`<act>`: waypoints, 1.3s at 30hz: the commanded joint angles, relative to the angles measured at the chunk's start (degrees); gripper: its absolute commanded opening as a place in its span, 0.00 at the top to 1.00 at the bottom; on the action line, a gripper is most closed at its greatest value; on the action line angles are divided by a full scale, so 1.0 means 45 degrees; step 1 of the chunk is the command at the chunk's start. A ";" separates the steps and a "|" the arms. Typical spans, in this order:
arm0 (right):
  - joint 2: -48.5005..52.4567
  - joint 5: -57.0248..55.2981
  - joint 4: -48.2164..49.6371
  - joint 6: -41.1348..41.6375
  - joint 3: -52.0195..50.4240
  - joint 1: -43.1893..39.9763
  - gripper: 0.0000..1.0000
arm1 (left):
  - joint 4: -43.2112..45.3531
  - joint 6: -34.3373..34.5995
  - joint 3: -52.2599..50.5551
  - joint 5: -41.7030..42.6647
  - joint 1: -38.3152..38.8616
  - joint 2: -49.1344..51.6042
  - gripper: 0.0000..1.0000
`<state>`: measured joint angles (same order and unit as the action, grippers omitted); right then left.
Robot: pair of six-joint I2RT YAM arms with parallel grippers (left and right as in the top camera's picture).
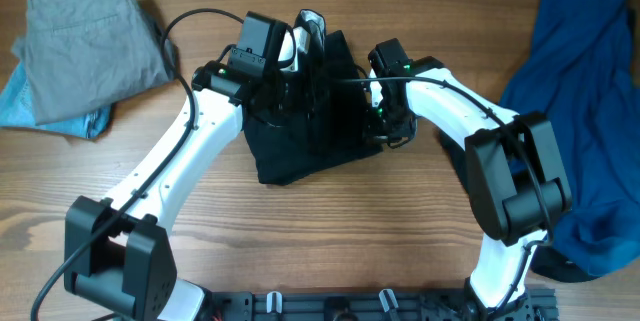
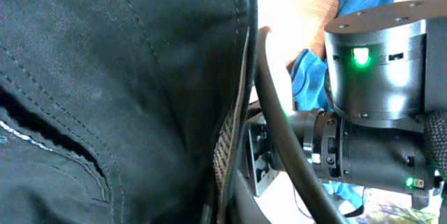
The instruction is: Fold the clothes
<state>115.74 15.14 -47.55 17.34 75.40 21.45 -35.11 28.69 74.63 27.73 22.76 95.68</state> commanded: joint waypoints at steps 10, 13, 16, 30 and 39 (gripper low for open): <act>0.0612 -0.0126 -0.0685 0.0185 -0.0622 0.0117 0.51 | 0.0049 0.0063 0.0325 -0.0602 -0.0034 0.0029 0.67; 0.0369 -0.1307 -0.1753 0.0359 -0.0078 -0.0117 0.56 | 0.0058 0.0063 0.0325 -0.1477 -0.0335 0.0029 0.62; -0.0554 -0.2050 -0.2516 0.0466 0.0831 -0.0529 0.55 | 0.0112 0.0063 0.0325 -0.3041 -0.0869 0.0029 0.47; -0.3687 0.2263 -0.0495 -0.0573 0.1894 -0.0724 0.36 | 0.4027 0.0015 0.0325 -0.5285 -0.2040 0.2356 0.18; -0.1277 0.2268 -0.2064 -0.0865 0.1880 0.0000 0.37 | 0.5105 0.0010 0.0325 -0.5285 -0.2288 0.4833 0.18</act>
<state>105.27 23.64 -54.68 15.00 83.83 19.77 -11.68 29.26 75.40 4.93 13.67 114.65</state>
